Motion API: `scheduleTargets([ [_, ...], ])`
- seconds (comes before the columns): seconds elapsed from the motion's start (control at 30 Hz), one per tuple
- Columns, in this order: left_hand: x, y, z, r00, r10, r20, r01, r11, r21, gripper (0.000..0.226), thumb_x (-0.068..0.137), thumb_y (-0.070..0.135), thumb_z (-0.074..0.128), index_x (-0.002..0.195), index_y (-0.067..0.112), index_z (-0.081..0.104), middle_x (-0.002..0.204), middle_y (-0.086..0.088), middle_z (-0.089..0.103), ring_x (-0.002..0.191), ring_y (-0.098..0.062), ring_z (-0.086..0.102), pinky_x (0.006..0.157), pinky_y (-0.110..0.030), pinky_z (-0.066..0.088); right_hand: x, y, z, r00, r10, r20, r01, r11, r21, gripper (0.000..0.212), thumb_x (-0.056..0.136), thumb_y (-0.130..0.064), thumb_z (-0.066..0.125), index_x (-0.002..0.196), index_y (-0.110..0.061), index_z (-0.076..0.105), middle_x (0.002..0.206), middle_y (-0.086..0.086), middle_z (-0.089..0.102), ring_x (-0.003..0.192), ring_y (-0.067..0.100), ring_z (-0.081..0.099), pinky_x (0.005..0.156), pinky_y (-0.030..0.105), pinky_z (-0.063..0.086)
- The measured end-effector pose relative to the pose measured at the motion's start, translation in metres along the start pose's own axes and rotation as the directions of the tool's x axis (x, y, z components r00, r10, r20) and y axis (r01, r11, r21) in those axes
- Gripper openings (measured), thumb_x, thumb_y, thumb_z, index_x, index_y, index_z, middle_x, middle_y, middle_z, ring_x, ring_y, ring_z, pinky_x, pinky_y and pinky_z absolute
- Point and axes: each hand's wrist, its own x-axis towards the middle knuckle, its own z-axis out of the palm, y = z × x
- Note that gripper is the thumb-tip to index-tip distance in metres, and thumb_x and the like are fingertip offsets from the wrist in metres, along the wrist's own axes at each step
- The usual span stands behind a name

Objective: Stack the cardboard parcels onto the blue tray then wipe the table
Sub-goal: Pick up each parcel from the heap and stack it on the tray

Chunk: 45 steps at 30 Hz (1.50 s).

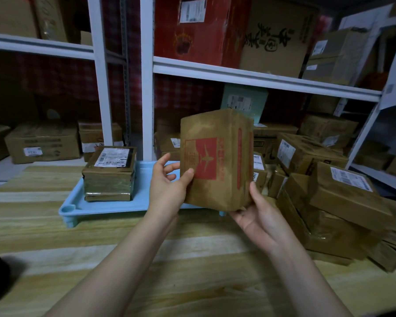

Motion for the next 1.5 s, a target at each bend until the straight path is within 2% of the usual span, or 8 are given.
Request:
scheduleTargets([
  [0.1, -0.005, 0.004, 0.0, 1.0, -0.016, 0.02, 0.016, 0.999, 0.03, 0.067, 0.088, 0.015, 0.069, 0.143, 0.033, 0.035, 0.111, 0.01, 0.062, 0.098, -0.011, 0.06, 0.068, -0.012, 0.037, 0.001, -0.001, 0.0, 0.999, -0.029, -0.03, 0.03, 0.999, 0.016, 0.03, 0.1, -0.019, 0.051, 0.124, -0.003, 0.061, 0.123, 0.019, 0.069, 0.111, 0.027, 0.068, 0.091, 0.046, 0.055],
  [0.27, -0.01, 0.015, 0.002, 0.998, -0.063, 0.012, 0.063, 0.998, 0.006, 0.051, 0.098, 0.042, 0.049, 0.145, 0.039, 0.031, 0.1, 0.018, 0.061, 0.103, -0.01, 0.058, 0.084, -0.025, 0.032, 0.005, -0.002, -0.003, 0.994, -0.05, -0.095, 0.05, 0.999, -0.001, 0.034, 0.099, -0.018, 0.056, 0.128, -0.001, 0.058, 0.121, 0.021, 0.069, 0.114, 0.029, 0.067, 0.106, 0.05, 0.047],
  [0.4, -0.012, 0.021, 0.003, 0.996, -0.085, 0.041, 0.083, 0.995, 0.05, 0.047, 0.099, 0.052, 0.037, 0.144, 0.041, 0.033, 0.121, 0.008, 0.058, 0.101, -0.013, 0.058, 0.068, -0.018, 0.034, 0.005, -0.002, -0.002, 0.986, 0.039, -0.164, -0.066, 0.984, -0.164, 0.026, 0.097, -0.028, 0.058, 0.117, -0.011, 0.062, 0.112, 0.016, 0.072, 0.11, 0.035, 0.066, 0.096, 0.062, 0.05],
  [0.67, -0.017, 0.028, 0.004, 0.985, -0.126, 0.116, 0.113, 0.987, 0.114, 0.034, 0.095, 0.063, 0.032, 0.12, 0.043, 0.047, 0.122, 0.013, 0.057, 0.107, -0.01, 0.057, 0.075, -0.024, 0.039, 0.008, 0.001, -0.008, 0.987, -0.008, -0.158, -0.007, 0.996, -0.093, 0.046, 0.098, -0.016, 0.058, 0.142, -0.019, 0.047, 0.127, 0.014, 0.067, 0.114, 0.032, 0.065, 0.082, 0.05, 0.055],
  [0.93, -0.022, 0.029, 0.004, 0.977, -0.17, 0.132, 0.152, 0.979, 0.137, 0.029, 0.092, 0.069, 0.03, 0.107, 0.048, 0.043, 0.129, 0.012, 0.055, 0.104, -0.008, 0.059, 0.101, -0.042, 0.039, 0.008, 0.001, -0.012, 0.98, 0.072, -0.188, -0.103, 0.982, -0.159, 0.035, 0.096, -0.032, 0.06, 0.128, -0.017, 0.059, 0.126, 0.007, 0.065, 0.114, 0.036, 0.06, 0.092, 0.076, 0.042],
  [1.2, -0.024, 0.03, 0.007, 0.97, -0.192, 0.151, 0.177, 0.978, 0.107, 0.036, 0.09, 0.071, 0.031, 0.097, 0.041, 0.049, 0.107, 0.021, 0.056, 0.107, -0.01, 0.061, 0.104, -0.046, 0.04, 0.009, 0.002, -0.007, 0.976, 0.044, -0.212, -0.062, 0.995, -0.075, 0.026, 0.097, -0.026, 0.059, 0.108, -0.003, 0.062, 0.124, 0.025, 0.065, 0.118, 0.037, 0.06, 0.111, 0.054, 0.041],
  [1.4, -0.024, 0.027, 0.008, 0.959, -0.237, 0.154, 0.229, 0.971, 0.071, 0.062, 0.09, 0.072, 0.024, 0.129, 0.033, 0.052, 0.125, -0.001, 0.062, 0.112, -0.018, 0.062, 0.106, -0.05, 0.038, 0.009, 0.0, -0.011, 0.976, 0.017, -0.215, -0.007, 0.999, 0.051, 0.021, 0.096, -0.018, 0.061, 0.107, -0.001, 0.065, 0.123, 0.028, 0.064, 0.123, 0.035, 0.058, 0.113, 0.047, 0.04],
  [1.5, -0.023, 0.023, 0.008, 0.953, -0.274, 0.128, 0.266, 0.961, 0.075, 0.064, 0.087, 0.076, 0.021, 0.126, 0.038, 0.055, 0.121, -0.003, 0.066, 0.111, -0.02, 0.062, 0.107, -0.049, 0.034, 0.011, 0.0, -0.013, 0.976, -0.037, -0.213, 0.065, 0.99, 0.125, 0.032, 0.089, -0.014, 0.066, 0.118, 0.0, 0.065, 0.119, 0.021, 0.069, 0.121, 0.028, 0.062, 0.113, 0.043, 0.041],
])
